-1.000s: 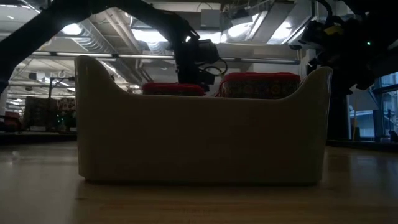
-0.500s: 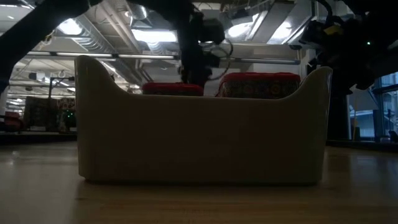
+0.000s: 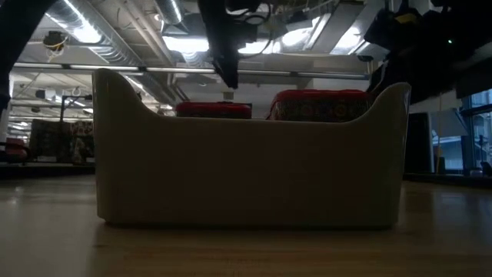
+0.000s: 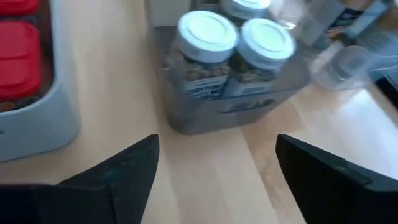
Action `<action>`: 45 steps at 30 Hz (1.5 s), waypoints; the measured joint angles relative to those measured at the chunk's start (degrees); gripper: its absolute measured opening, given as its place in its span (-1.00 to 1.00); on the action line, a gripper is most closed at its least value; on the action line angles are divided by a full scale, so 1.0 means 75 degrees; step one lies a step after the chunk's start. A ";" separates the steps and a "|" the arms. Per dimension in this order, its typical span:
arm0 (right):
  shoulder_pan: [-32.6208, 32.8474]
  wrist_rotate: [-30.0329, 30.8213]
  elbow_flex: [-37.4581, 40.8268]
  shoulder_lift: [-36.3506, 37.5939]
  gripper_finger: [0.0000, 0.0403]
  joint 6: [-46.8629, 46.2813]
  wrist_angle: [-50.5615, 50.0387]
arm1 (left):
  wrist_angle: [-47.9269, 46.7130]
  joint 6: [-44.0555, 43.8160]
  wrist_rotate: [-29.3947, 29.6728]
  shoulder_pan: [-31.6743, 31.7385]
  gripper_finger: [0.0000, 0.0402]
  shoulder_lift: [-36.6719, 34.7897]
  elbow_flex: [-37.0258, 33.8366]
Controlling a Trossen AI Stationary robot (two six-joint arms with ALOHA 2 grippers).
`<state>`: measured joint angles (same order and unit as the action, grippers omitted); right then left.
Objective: Sort spices by type
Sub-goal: Return to Home Position
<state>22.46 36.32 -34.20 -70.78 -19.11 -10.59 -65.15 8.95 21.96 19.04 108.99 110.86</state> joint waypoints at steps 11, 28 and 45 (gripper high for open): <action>-0.1081 -0.2366 -0.0003 0.0106 -0.43 0.1502 0.0463 | 0.3180 0.0187 -0.1186 -0.0046 -0.67 -0.3500 -0.5228; -0.3560 -0.4590 0.2367 0.4066 -0.80 0.2351 0.2178 | 0.6736 0.0104 -0.1831 -0.0504 -0.84 -0.9549 -1.0913; -0.3599 -0.4594 0.4229 0.8063 -0.83 0.1978 0.2203 | 0.8508 -0.1169 -0.2457 -0.1236 -0.82 -1.1683 -1.3383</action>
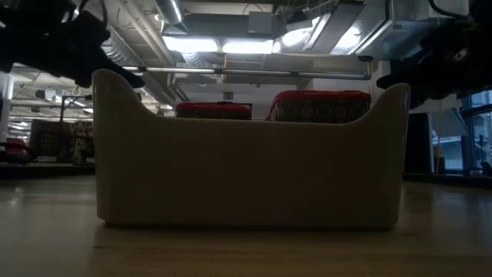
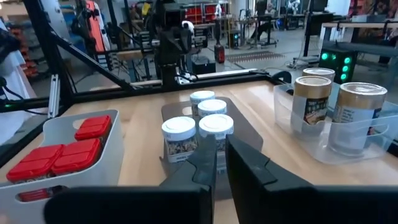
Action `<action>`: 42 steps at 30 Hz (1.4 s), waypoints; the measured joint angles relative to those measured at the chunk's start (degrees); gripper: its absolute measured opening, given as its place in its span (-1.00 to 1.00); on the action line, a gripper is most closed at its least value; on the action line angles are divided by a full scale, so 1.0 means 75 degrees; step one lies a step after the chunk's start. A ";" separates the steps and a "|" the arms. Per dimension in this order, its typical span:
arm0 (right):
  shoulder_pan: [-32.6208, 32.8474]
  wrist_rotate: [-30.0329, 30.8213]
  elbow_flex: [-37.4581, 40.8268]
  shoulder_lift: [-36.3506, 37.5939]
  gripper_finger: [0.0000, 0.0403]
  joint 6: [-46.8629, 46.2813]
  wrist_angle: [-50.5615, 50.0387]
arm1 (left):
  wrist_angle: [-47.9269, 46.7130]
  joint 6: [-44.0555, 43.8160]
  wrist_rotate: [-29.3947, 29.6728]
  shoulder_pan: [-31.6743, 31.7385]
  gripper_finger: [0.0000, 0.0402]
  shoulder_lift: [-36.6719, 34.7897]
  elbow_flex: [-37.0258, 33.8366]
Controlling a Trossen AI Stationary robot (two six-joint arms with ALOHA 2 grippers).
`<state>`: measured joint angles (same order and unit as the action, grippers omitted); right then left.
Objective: Sort spices by type
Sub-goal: Return to Home Position
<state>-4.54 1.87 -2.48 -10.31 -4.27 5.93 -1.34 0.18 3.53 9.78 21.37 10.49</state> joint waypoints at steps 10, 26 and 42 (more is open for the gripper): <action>0.0000 0.0003 0.0238 0.0533 -0.83 -0.0114 -0.0147 | -0.0359 -0.0288 0.0003 -0.0209 -0.80 -0.1936 -0.0757; 0.0000 0.0032 0.0262 0.0531 -0.83 -0.0050 -0.0505 | 0.0337 -0.0551 0.0052 -0.0209 -0.80 -0.2785 -0.1326; 0.0000 0.0006 0.0267 0.0487 -0.83 -0.0184 -0.0592 | 0.0333 -0.0571 0.0055 -0.0206 -0.80 -0.2763 -0.1324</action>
